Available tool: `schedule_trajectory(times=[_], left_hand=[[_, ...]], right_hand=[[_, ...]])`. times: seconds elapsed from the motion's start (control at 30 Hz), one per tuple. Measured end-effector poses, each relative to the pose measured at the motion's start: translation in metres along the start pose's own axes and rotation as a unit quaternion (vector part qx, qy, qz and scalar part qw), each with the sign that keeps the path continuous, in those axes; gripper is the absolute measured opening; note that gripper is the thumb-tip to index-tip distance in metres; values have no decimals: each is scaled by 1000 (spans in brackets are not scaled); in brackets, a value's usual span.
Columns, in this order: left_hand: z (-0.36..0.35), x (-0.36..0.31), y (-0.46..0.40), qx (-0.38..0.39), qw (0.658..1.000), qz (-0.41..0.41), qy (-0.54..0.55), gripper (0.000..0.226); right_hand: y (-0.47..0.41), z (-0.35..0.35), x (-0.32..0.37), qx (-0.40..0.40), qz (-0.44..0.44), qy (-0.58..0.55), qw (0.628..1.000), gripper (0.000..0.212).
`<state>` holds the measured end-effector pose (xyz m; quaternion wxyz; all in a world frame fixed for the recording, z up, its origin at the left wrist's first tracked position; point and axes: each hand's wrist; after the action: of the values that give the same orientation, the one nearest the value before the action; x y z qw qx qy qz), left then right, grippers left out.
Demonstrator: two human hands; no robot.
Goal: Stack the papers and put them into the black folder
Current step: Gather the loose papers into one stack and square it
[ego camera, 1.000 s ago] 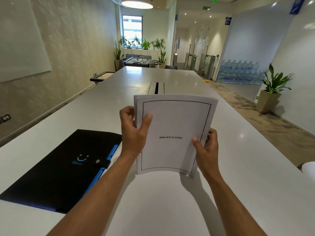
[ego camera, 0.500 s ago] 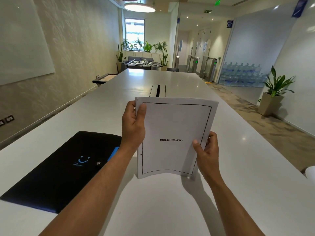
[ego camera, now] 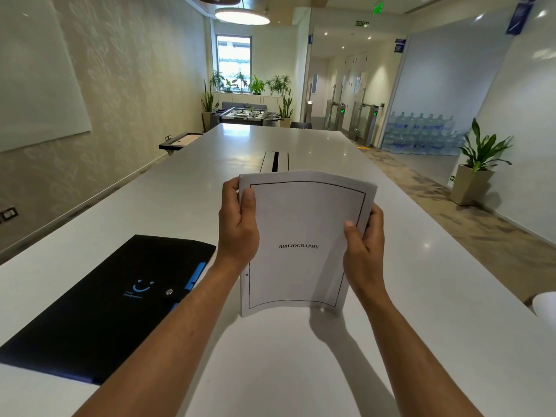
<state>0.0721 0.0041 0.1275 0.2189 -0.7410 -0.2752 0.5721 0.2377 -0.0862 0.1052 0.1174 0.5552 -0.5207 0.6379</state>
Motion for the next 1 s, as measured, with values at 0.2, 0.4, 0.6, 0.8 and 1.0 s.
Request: schedule_trajectory(times=[0.2,0.4,0.6,0.8,1.0], left_hand=[[0,0,-9,-20,990,-126,-60,52],[-5,-3,-13,-31,964,-208,-162,37],[-4,-7,-15,-56,974,-171,-141,32],[-4,-5,-9,-62,995,-69,-36,34],[-3,14,18,-63,998,1,-9,46]], right_hand=[[-12,1,20,-29,102,68,992,87],[-24,-12,32,-47,180,173,967,59],[-28,-10,37,-53,150,155,975,49],[-29,-5,34,-11,48,59,997,61],[-12,0,3,2,-34,31,999,51]])
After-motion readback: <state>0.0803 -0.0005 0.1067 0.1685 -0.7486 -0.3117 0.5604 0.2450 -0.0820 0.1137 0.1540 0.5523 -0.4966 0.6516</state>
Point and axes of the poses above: each hand's wrist, its own y-axis away from the middle knuckle, its own z-axis out of the back of the hand, x = y × z, and after that the axes turned 15 degrees about -x, right-handed
